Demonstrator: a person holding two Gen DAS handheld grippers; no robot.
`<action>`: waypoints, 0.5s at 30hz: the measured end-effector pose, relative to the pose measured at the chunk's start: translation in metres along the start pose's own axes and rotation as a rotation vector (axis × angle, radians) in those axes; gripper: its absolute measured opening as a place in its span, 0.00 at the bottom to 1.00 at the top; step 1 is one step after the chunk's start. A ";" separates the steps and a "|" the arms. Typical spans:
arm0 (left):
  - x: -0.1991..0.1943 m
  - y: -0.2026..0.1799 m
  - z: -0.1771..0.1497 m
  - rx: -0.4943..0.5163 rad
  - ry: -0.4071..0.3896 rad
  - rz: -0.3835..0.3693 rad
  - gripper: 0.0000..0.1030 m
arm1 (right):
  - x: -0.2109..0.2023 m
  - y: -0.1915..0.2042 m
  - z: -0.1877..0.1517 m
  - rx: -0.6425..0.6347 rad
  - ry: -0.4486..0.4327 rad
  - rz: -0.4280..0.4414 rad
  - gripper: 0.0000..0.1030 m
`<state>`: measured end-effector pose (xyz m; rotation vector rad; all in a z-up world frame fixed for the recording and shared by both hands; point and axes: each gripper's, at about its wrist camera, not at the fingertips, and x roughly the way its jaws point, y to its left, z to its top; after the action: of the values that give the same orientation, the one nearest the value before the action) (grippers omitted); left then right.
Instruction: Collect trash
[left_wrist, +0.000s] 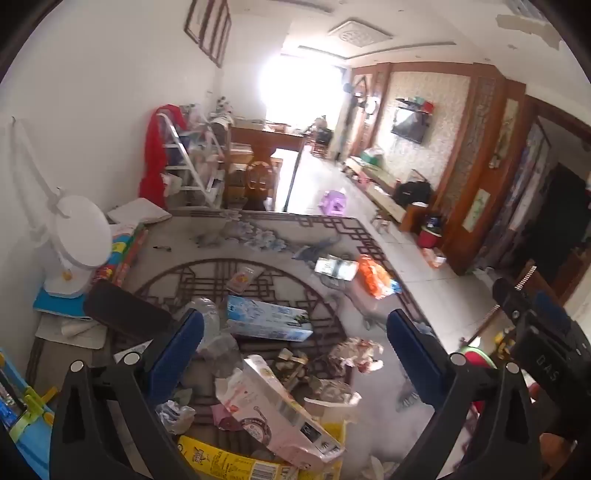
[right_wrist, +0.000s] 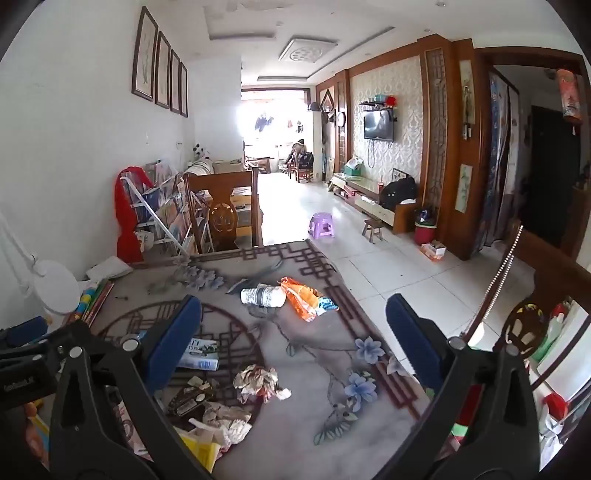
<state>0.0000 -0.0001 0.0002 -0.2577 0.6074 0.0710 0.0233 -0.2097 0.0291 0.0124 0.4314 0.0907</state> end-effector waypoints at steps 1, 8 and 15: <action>0.000 0.000 0.000 0.003 -0.001 -0.004 0.92 | -0.001 -0.001 0.000 0.007 0.003 -0.002 0.96; -0.008 -0.002 -0.006 0.044 -0.013 -0.067 0.92 | -0.029 0.004 -0.008 0.039 0.005 -0.054 0.96; -0.017 0.000 -0.001 0.062 -0.013 -0.082 0.92 | -0.024 -0.008 0.003 0.099 0.057 -0.072 0.96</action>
<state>-0.0147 0.0000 0.0089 -0.2217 0.5848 -0.0257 0.0032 -0.2196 0.0413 0.0921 0.4930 -0.0009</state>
